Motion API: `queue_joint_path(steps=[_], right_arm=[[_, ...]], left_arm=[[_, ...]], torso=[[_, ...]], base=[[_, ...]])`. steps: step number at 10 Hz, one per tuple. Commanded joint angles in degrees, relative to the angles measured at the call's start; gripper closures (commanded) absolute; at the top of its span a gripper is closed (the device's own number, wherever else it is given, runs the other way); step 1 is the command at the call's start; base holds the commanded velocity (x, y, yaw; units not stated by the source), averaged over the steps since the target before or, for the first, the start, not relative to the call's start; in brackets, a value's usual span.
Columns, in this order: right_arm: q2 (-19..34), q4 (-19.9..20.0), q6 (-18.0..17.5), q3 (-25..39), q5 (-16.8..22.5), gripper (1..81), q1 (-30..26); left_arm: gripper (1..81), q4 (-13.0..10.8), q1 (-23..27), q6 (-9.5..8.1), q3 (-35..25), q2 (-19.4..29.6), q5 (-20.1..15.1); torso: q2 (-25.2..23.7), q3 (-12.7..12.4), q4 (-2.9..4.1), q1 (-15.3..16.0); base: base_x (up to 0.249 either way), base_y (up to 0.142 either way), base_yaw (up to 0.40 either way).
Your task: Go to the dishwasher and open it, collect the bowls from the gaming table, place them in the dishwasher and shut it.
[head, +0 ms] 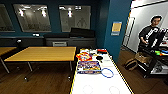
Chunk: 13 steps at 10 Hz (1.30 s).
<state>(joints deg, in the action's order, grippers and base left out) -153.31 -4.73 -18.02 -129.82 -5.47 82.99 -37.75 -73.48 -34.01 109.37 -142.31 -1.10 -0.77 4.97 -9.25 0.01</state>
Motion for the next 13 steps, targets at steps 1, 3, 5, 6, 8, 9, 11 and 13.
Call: queue_joint_path(steps=[1, 3, 5, 6, 8, 9, 11, 13], right_arm=[[-1.06, -2.21, 0.09, -1.74, 2.40, 81.1, -1.29], [-1.68, -2.56, 0.09, -2.10, 2.40, 81.1, -0.85], [-2.99, -2.74, 0.09, -3.41, 2.40, 81.1, -0.94], [-3.35, -2.83, 0.09, -3.94, 2.40, 81.1, -0.94], [-3.61, -3.00, 0.09, -4.29, 2.40, 81.1, -0.85], [-3.61, -3.01, 0.09, -4.38, 2.40, 81.1, -0.85], [-3.70, -3.09, 0.09, -4.47, 2.40, 81.1, -0.85], [-3.96, -3.09, 0.09, -4.73, 2.40, 81.1, -0.85]], left_arm=[[81.1, -0.74, 1.72, 0.96, 1.28, -0.17, 1.53], [81.1, -0.74, 0.58, 0.96, 2.51, -0.52, 3.38], [81.1, -0.74, 0.14, 1.05, 4.26, -1.66, 3.47], [81.1, -0.74, -0.04, 0.96, 4.97, -2.10, 3.82], [81.1, -0.74, -0.13, 0.96, 5.50, -2.46, 4.00], [81.1, -0.74, -0.22, 0.96, 5.59, -2.63, 3.91], [81.1, -0.74, -0.22, 0.96, 5.94, -2.89, 3.91], [81.1, -0.74, -0.22, 0.97, 6.20, -3.24, 3.91]], torso=[[0.00, 0.00, 0.00, 0.00], [-0.02, 0.00, 0.00, 0.00], [-0.02, -0.02, 0.00, -0.01], [-0.05, -0.02, 0.00, -0.01], [-0.02, -0.02, 0.00, 0.00], [0.02, 0.00, 0.00, 0.07], [-0.06, -0.04, 0.00, -0.01], [-0.06, -0.04, 0.00, -0.01]], base=[[0.000, 0.000, 0.000], [0.000, 0.000, 0.000], [0.000, 0.000, 0.000], [0.000, 0.000, 0.000], [-0.082, 0.000, 0.000], [-0.105, 0.000, 0.000], [-0.107, 0.000, 0.000], [-0.107, 0.000, 0.000]])
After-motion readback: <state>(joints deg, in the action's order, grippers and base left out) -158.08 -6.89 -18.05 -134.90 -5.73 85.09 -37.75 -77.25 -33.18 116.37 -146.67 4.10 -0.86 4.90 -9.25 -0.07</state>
